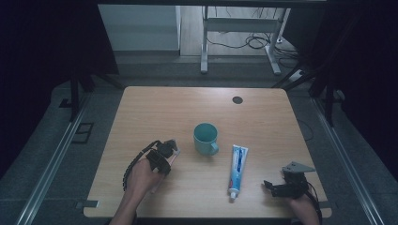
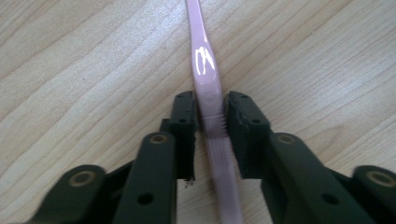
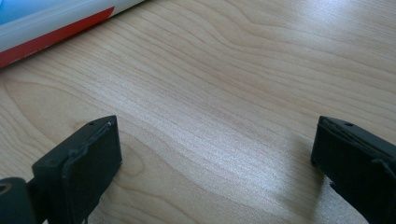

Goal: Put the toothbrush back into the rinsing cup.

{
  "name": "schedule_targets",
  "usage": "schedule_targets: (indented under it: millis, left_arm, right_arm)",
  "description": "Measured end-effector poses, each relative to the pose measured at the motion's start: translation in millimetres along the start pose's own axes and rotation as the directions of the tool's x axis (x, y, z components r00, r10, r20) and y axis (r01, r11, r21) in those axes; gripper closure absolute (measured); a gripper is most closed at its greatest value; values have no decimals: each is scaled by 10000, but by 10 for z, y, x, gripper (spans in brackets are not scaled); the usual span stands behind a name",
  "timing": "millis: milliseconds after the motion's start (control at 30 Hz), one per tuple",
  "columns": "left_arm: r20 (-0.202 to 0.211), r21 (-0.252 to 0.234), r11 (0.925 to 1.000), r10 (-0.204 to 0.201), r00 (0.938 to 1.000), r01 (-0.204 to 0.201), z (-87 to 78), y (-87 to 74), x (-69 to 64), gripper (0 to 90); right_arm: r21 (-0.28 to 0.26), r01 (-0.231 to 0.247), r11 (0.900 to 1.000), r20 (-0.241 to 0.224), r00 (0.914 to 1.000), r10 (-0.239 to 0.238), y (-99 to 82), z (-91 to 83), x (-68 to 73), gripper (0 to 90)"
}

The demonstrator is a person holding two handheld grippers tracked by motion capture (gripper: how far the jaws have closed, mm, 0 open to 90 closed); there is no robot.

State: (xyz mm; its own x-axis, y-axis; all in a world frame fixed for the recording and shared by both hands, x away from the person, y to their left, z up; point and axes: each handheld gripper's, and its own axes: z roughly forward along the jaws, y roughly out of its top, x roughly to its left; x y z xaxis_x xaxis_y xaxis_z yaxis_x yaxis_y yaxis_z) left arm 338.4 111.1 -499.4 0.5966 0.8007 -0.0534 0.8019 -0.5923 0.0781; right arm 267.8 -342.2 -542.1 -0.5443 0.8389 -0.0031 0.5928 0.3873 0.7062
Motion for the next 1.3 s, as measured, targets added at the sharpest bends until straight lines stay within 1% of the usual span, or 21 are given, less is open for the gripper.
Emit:
schedule_targets:
  millis: [100,333,567,600,667,700,733,833,900,1000,1167,1267,1300]
  left_arm:
    - [38,-1,10000,-36,10000,36,-1,-3,13,773]
    - [93,-36,10000,61,9999,-61,-5,-22,23,785]
    - [164,-449,9989,165,9997,-158,-8,-70,52,787]
    - [267,-608,9981,152,9995,-135,-19,-82,63,786]
    - [311,-670,9977,149,9994,-128,-27,-87,66,787]
    - [377,-841,9963,213,9991,-180,-58,-97,78,787]
    - [377,-841,9963,213,9991,-180,-58,-97,78,786]
    - [458,-1242,9922,203,9987,-145,-105,-110,72,786]
    - [533,-1470,9889,276,9982,-195,-136,-121,76,786]
    - [559,-1787,9837,322,9979,-217,-180,-135,78,786]
    - [755,-2225,9747,399,9963,-222,-250,-159,99,786]
    - [836,-2525,9673,450,9955,-225,-293,-171,108,786]
    - [862,-2671,9635,444,9953,-199,-304,-174,107,786]
  right_arm:
    - [-2,2,10000,0,10000,-2,0,0,0,14]
    - [-1,0,10000,0,10000,0,0,0,0,14]
    - [-1,0,10000,1,10000,0,0,0,0,14]
    - [3,12,10000,0,10000,-12,0,0,-1,14]
    - [2,8,10000,1,10000,-8,0,0,0,14]
    - [1,7,10000,1,10000,-7,0,0,0,14]
    - [1,7,10000,1,10000,-7,0,0,0,14]
    - [-2,2,10000,1,10000,-2,0,0,0,14]
    - [-1,-4,10000,0,10000,4,0,0,0,14]
    - [-5,-4,10000,2,10000,4,0,0,0,14]
    - [-2,-8,10000,2,10000,8,0,0,1,14]
    - [-6,-16,10000,8,10000,16,0,0,1,16]
    - [-7,-13,10000,8,10000,13,0,0,0,16]
